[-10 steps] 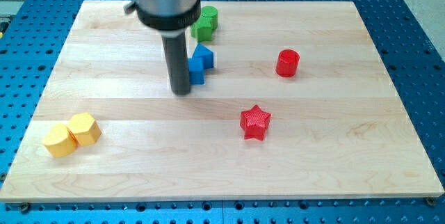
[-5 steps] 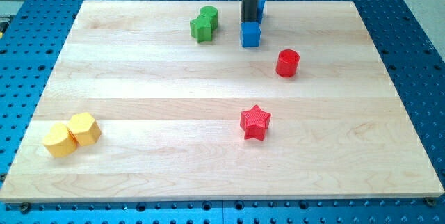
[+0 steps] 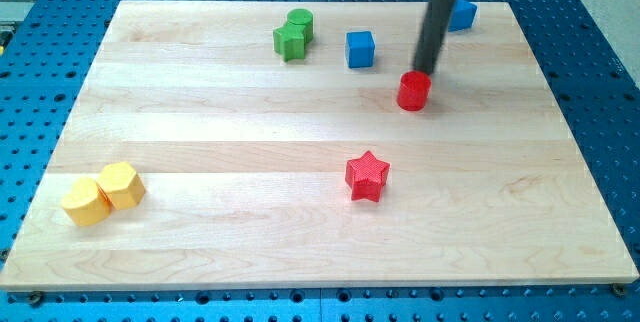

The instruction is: Place the blue blocks and the yellow blocks diagonal to each other

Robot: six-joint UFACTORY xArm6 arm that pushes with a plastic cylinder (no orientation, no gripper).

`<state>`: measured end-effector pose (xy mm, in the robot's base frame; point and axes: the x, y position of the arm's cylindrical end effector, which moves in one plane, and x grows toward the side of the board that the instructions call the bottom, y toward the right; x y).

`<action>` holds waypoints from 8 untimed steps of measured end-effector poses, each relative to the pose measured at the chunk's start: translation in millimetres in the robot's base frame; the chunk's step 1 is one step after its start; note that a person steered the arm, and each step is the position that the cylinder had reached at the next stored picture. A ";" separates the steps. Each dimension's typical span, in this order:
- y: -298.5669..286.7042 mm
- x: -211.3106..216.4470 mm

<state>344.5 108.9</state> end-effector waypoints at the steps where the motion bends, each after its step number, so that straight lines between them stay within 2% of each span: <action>1: -74.3 -22.3; 2: -86.4 -30.4; 3: -74.2 -62.2; 5: -22.2 -104.0; 6: -6.3 -104.4; 7: -24.2 -131.2; 8: 27.1 -127.5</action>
<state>217.0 136.0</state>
